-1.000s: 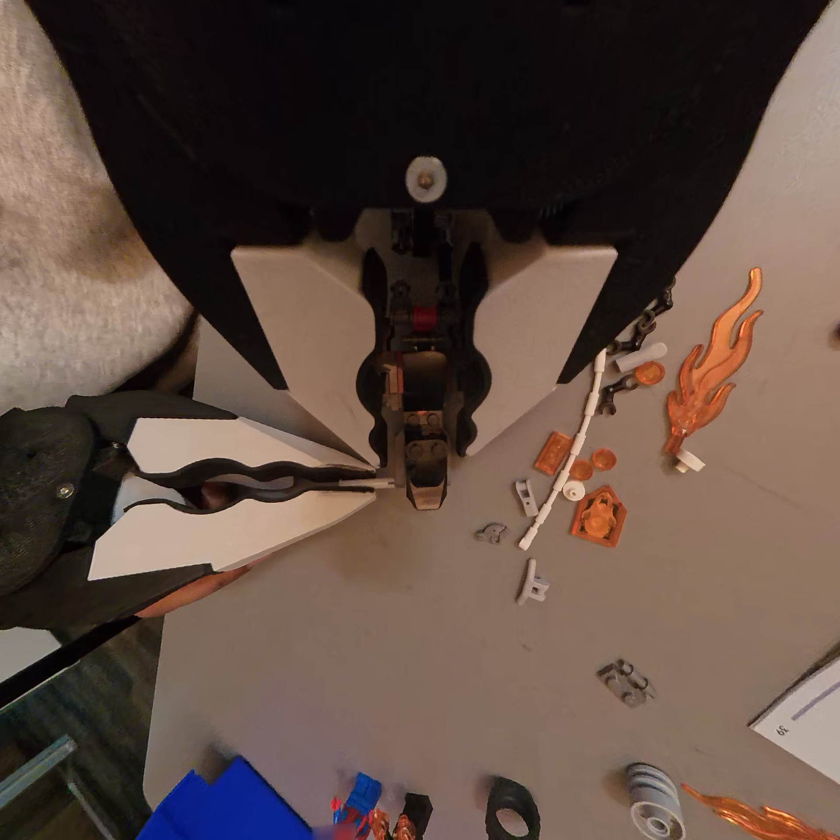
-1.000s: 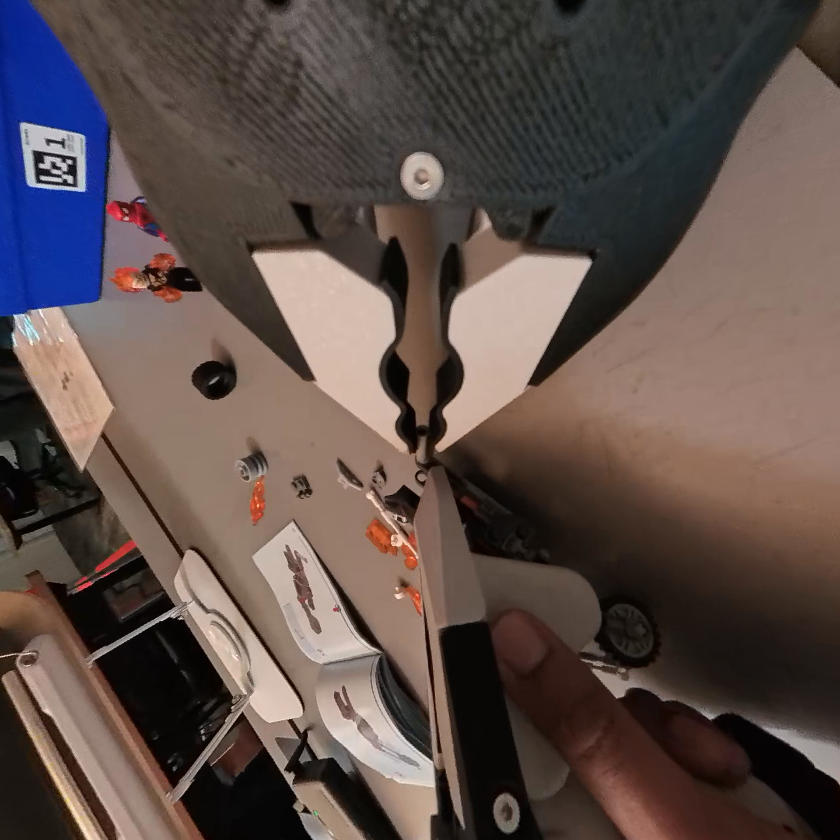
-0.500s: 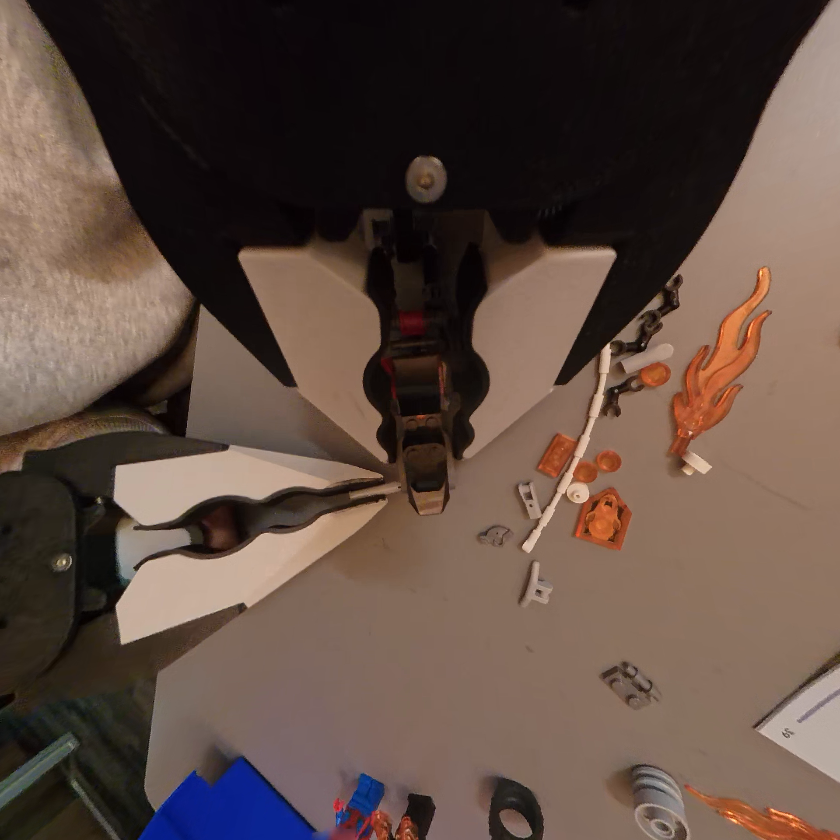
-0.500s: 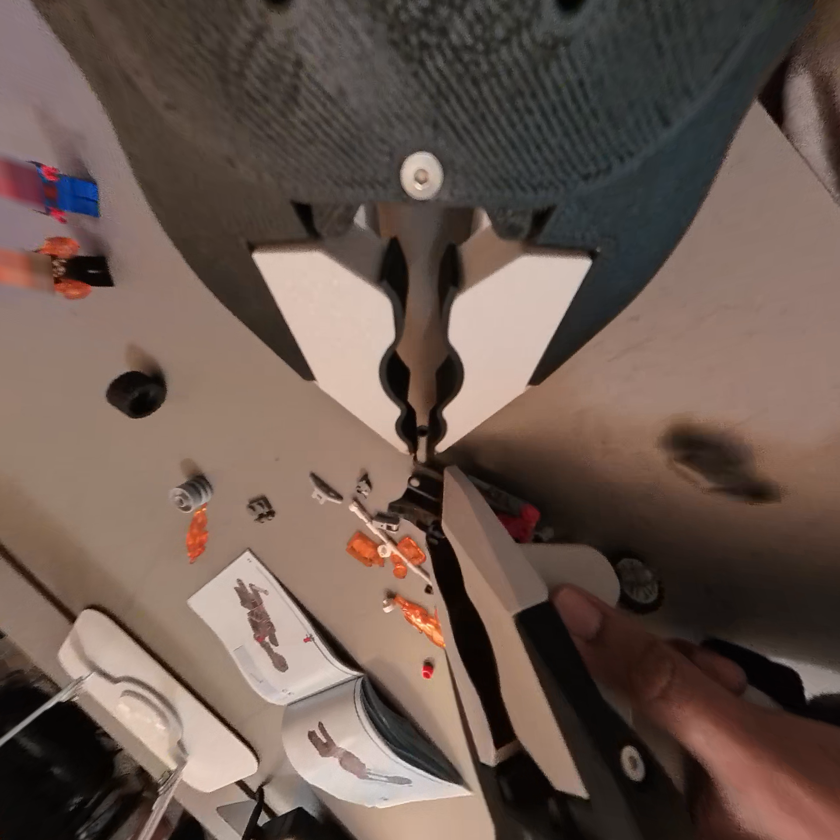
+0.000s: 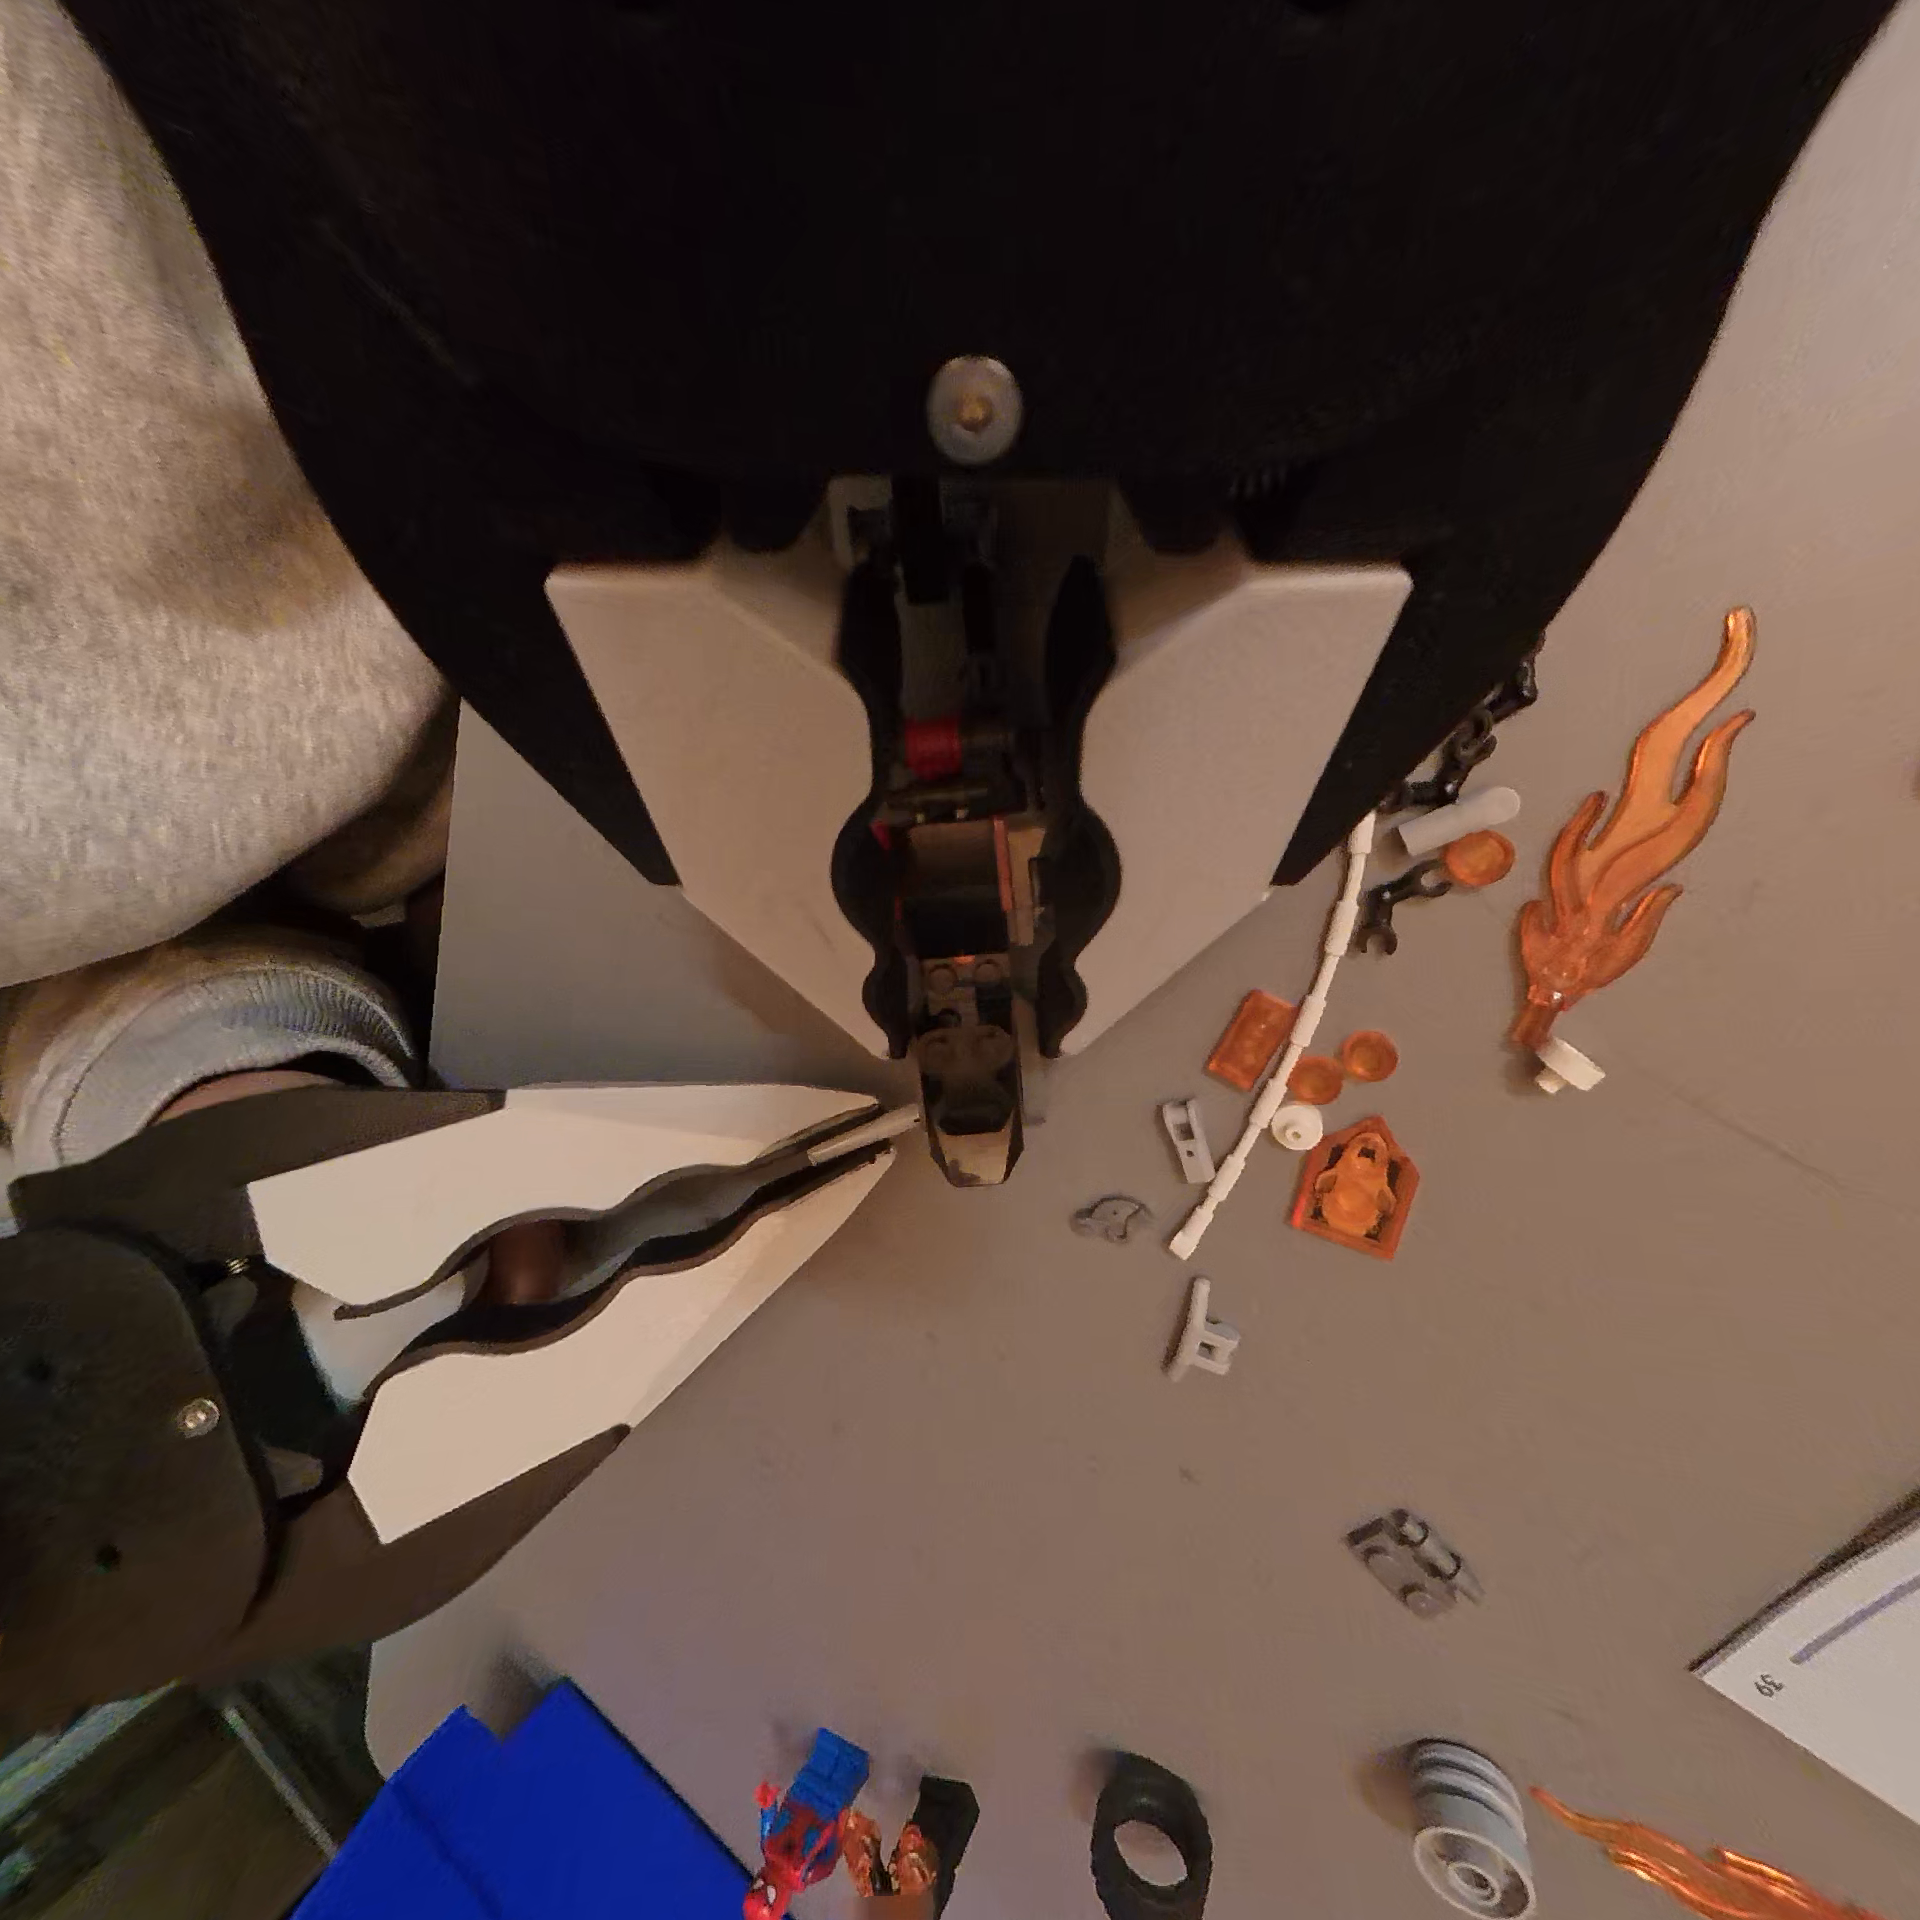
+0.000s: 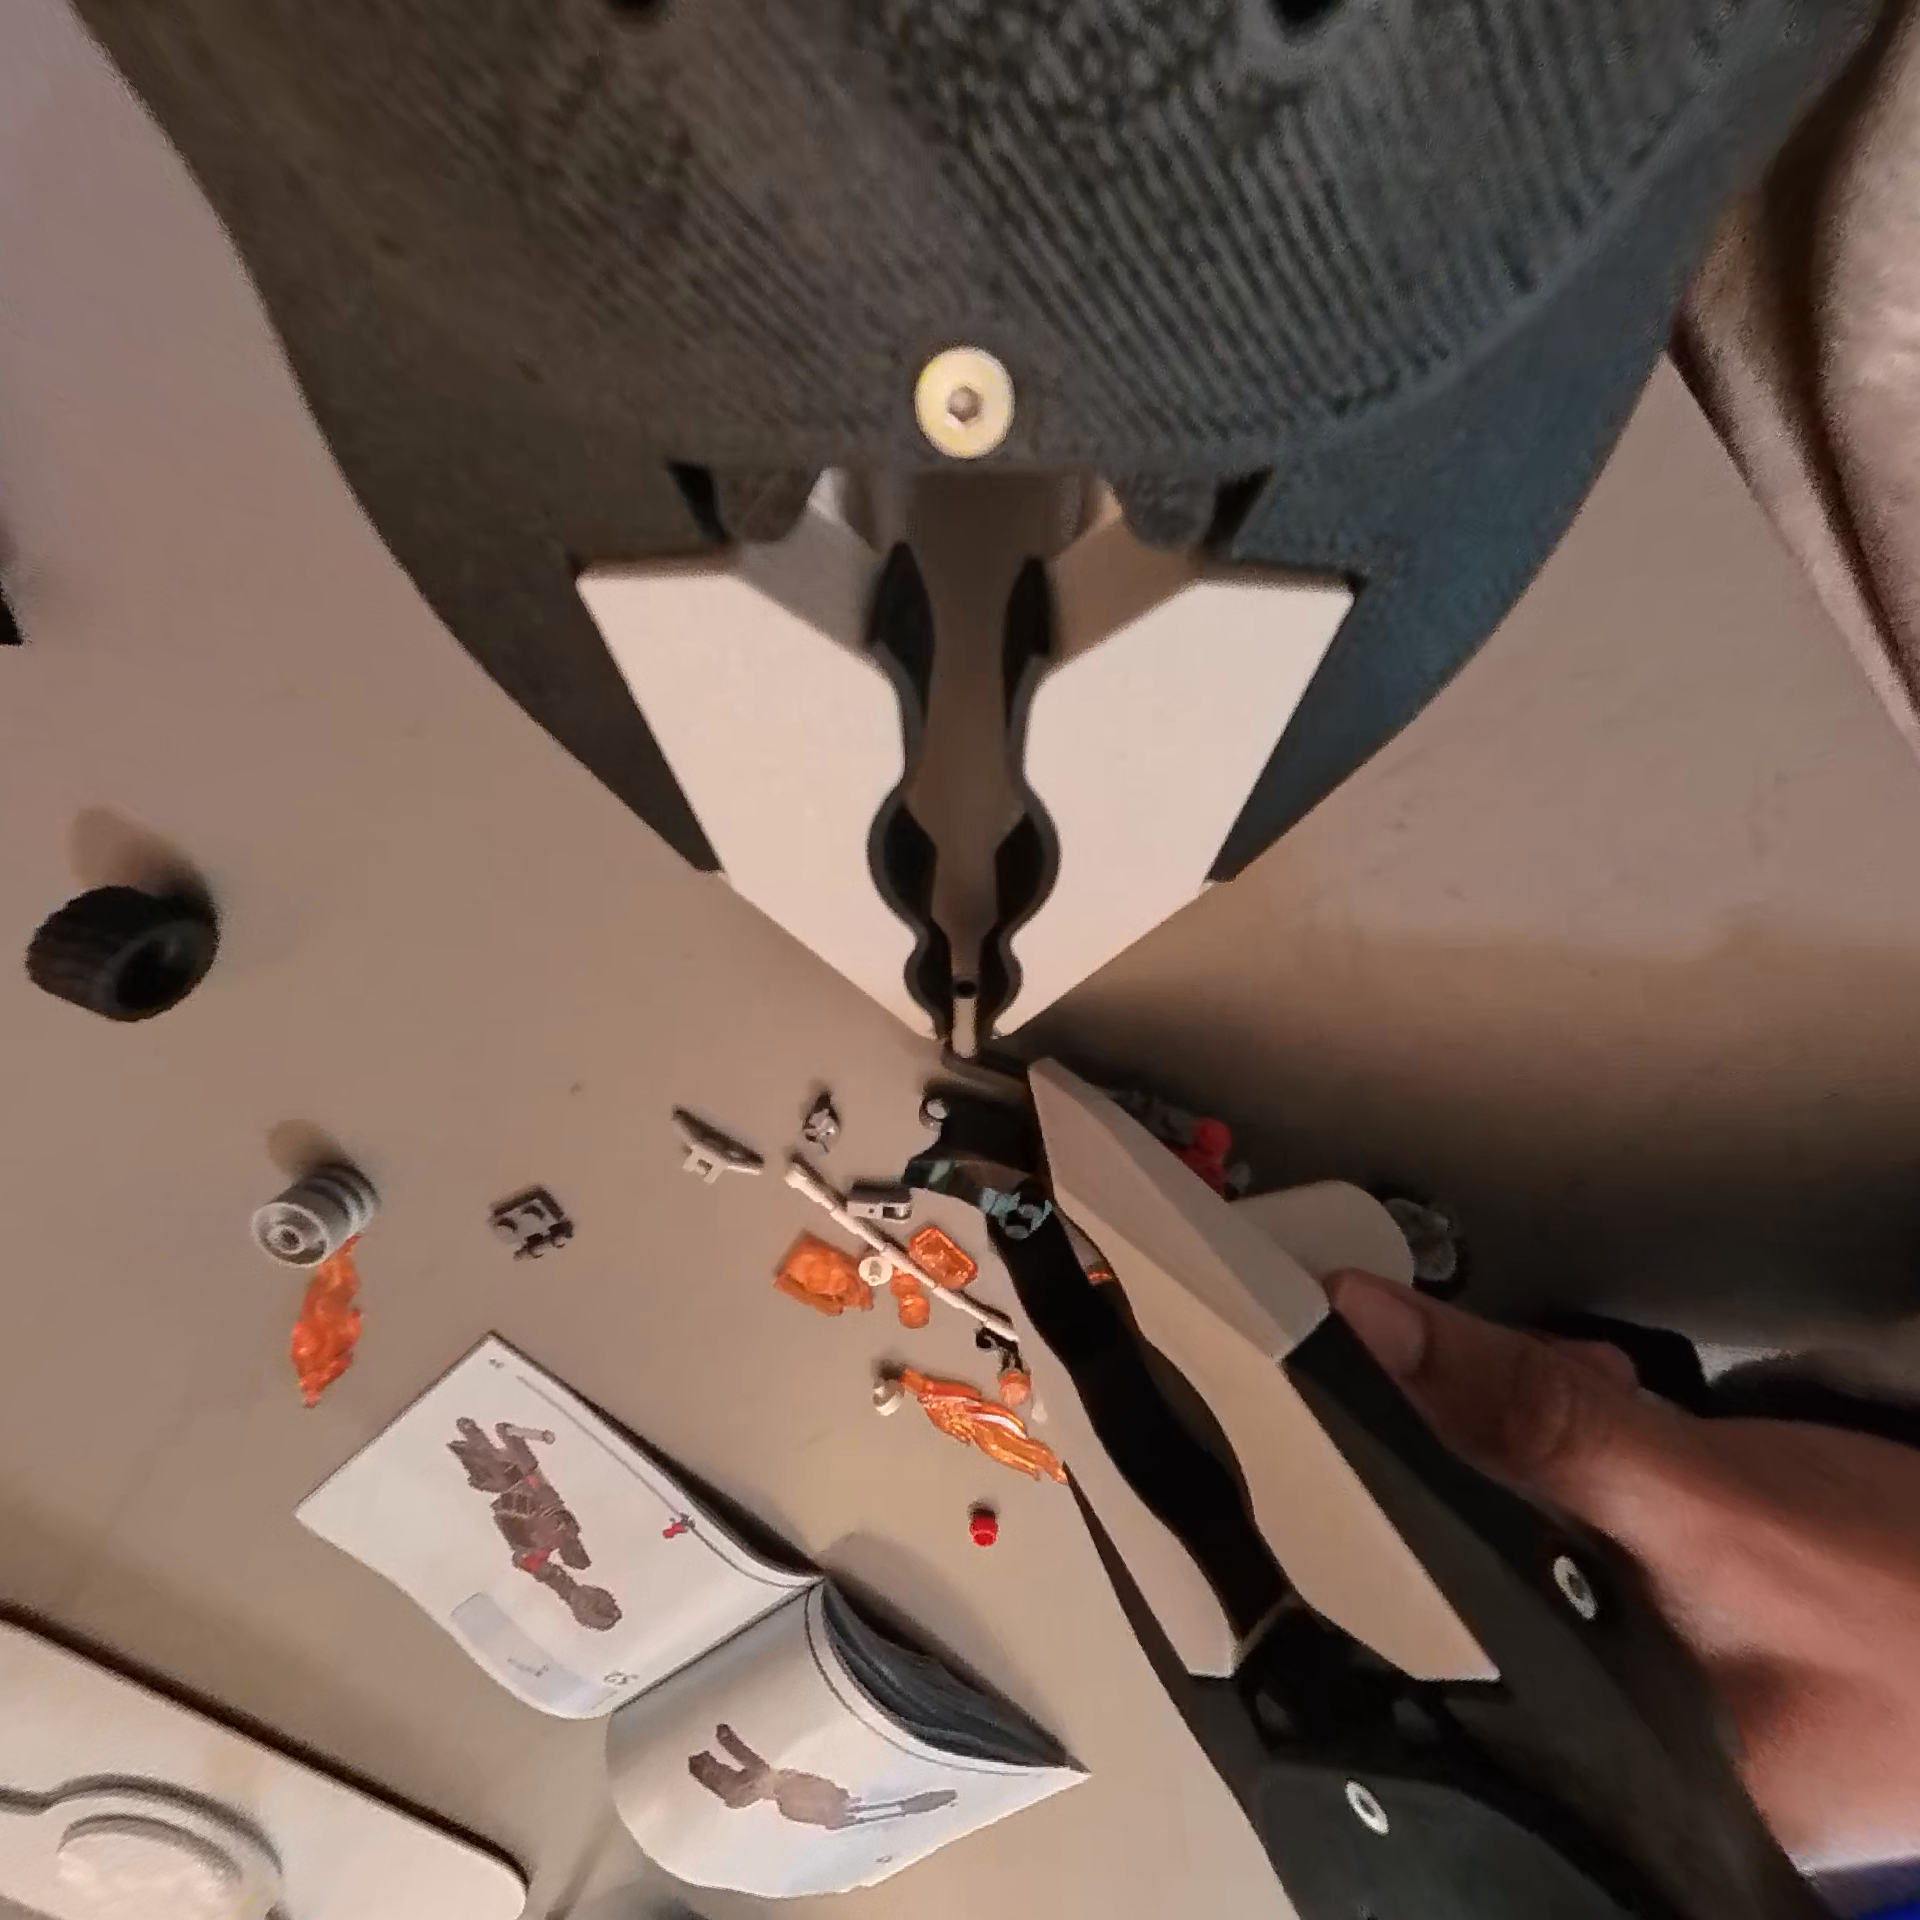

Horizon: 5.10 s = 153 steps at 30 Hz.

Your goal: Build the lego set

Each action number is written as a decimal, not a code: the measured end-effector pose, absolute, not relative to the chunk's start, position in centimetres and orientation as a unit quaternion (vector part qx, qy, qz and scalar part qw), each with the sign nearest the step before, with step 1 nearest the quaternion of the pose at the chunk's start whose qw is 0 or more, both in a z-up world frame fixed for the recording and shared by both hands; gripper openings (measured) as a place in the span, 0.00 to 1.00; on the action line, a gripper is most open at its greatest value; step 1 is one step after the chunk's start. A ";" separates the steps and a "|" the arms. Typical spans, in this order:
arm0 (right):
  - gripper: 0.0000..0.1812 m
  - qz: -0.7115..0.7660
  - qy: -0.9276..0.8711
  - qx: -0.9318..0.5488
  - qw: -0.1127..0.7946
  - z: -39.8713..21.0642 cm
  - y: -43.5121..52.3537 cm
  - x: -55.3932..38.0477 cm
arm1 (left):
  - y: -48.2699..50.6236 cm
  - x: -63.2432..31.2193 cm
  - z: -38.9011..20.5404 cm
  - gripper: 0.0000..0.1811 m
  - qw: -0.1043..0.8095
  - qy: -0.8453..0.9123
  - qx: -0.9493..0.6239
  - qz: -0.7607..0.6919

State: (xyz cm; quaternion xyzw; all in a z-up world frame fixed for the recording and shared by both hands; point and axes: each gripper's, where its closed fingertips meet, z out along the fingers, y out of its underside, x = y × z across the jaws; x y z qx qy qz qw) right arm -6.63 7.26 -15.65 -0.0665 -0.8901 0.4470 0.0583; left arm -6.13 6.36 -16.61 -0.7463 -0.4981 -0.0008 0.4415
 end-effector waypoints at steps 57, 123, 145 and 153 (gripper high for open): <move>0.02 0.413 -0.902 -0.095 0.080 -16.7 9.4 -7.3 | 5.7 24.6 -13.8 0.24 0.610 -0.624 -0.427 0.239; 0.12 0.527 -0.741 0.360 0.211 -25.6 20.5 18.6 | 15.7 27.4 -46.5 0.69 0.297 -0.756 -0.578 -0.077; 0.23 0.226 -0.912 -0.323 0.118 -77.6 11.0 -37.3 | -6.2 37.1 -69.8 0.52 0.132 -0.832 -0.531 -0.084; 0.27 0.249 -0.865 -0.433 0.052 -85.0 7.1 -42.0 | -8.7 35.9 -68.0 0.38 0.220 -0.875 -0.425 -0.074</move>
